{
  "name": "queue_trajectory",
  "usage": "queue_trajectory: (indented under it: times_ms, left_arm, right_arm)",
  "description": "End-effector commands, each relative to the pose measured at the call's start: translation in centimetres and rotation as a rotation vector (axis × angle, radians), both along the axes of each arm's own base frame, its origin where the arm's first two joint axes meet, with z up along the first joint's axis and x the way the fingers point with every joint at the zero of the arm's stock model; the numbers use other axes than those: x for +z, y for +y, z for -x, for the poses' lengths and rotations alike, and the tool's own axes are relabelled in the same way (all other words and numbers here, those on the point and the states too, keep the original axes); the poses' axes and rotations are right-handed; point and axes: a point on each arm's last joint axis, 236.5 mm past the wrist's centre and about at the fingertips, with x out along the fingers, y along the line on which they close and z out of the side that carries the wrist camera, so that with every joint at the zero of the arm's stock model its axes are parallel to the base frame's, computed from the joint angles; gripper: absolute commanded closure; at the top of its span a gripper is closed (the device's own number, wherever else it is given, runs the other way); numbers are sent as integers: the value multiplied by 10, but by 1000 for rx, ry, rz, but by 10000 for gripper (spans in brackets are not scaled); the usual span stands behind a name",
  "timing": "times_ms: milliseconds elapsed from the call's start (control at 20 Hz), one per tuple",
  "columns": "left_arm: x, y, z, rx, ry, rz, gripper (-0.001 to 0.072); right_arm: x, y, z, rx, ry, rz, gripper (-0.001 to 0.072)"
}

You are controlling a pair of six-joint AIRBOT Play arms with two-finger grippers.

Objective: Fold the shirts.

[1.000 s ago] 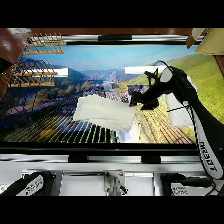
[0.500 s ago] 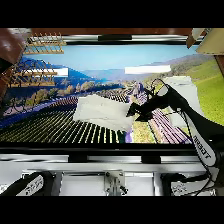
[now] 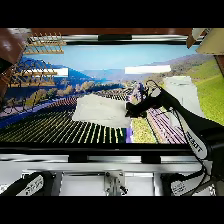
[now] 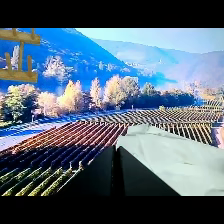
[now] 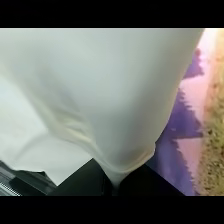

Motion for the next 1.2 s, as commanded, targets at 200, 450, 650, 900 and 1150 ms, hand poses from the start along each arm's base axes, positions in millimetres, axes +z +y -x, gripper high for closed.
queue_trajectory:
  times_ms: [200, 450, 650, 900, 1150]
  left_arm:
    - [0, 0, 0, 1, -1, 0, 681]
    - [1, -1, 0, -5, -2, 6, 681]
    - [4, -10, 0, -32, -14, 29, 681]
    - [5, -11, 0, -36, -16, 37, 681]
    - [4, -12, 1, -38, -11, 37, 680]
  right_arm:
    - [160, -5, -62, 77, -255, -102, 650]
    - [251, -36, -95, -1, -422, -115, 650]
    - [285, -75, -130, -124, -564, -101, 650]
    - [336, -129, -194, -385, -831, -113, 651]
    - [392, -179, -233, -571, -1124, -78, 652]
